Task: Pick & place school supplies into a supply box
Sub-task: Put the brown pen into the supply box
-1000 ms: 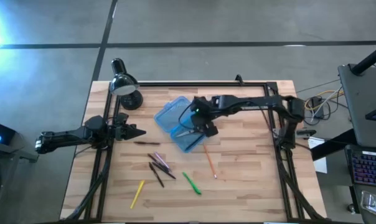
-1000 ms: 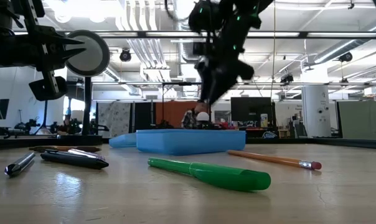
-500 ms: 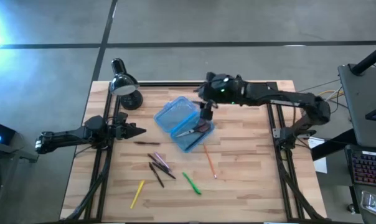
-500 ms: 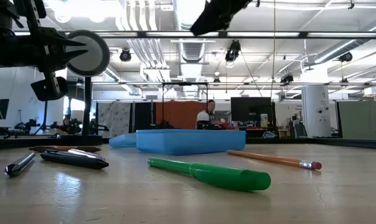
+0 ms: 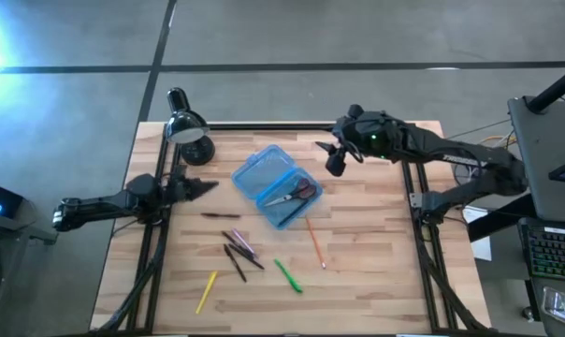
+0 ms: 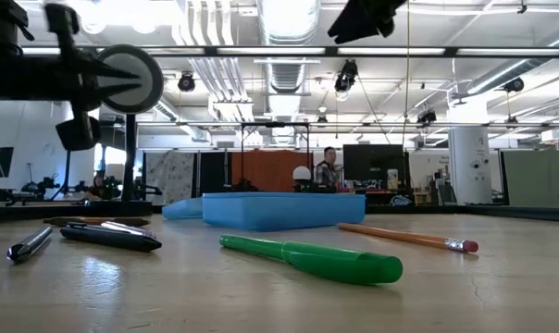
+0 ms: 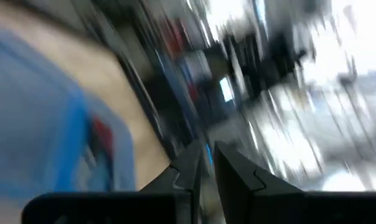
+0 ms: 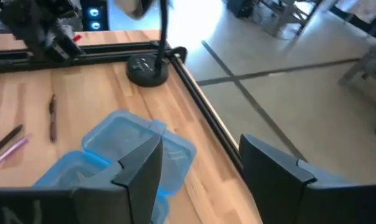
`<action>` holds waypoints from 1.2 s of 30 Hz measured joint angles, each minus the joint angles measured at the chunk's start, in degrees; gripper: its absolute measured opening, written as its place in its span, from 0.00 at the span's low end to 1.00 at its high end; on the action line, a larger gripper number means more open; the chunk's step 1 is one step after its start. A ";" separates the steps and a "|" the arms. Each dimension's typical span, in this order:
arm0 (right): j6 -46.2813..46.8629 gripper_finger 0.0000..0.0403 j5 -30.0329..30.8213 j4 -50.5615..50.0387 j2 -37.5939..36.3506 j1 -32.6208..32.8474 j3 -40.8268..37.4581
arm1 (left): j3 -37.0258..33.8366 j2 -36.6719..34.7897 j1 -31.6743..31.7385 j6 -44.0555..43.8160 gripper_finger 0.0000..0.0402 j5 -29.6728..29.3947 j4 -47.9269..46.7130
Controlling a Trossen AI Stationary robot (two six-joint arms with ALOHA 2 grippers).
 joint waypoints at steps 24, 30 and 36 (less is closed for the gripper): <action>5.88 0.51 3.06 -0.29 -5.53 0.00 -8.18 | 1.33 1.07 -0.15 -11.80 0.07 3.05 9.19; 6.19 0.51 3.06 -0.01 -5.40 0.00 -8.97 | 0.95 2.07 -0.07 -9.85 0.07 0.14 9.07; 6.30 0.51 3.04 -0.25 -5.40 0.00 -7.89 | 0.92 3.96 -0.07 -7.00 0.07 -1.69 13.88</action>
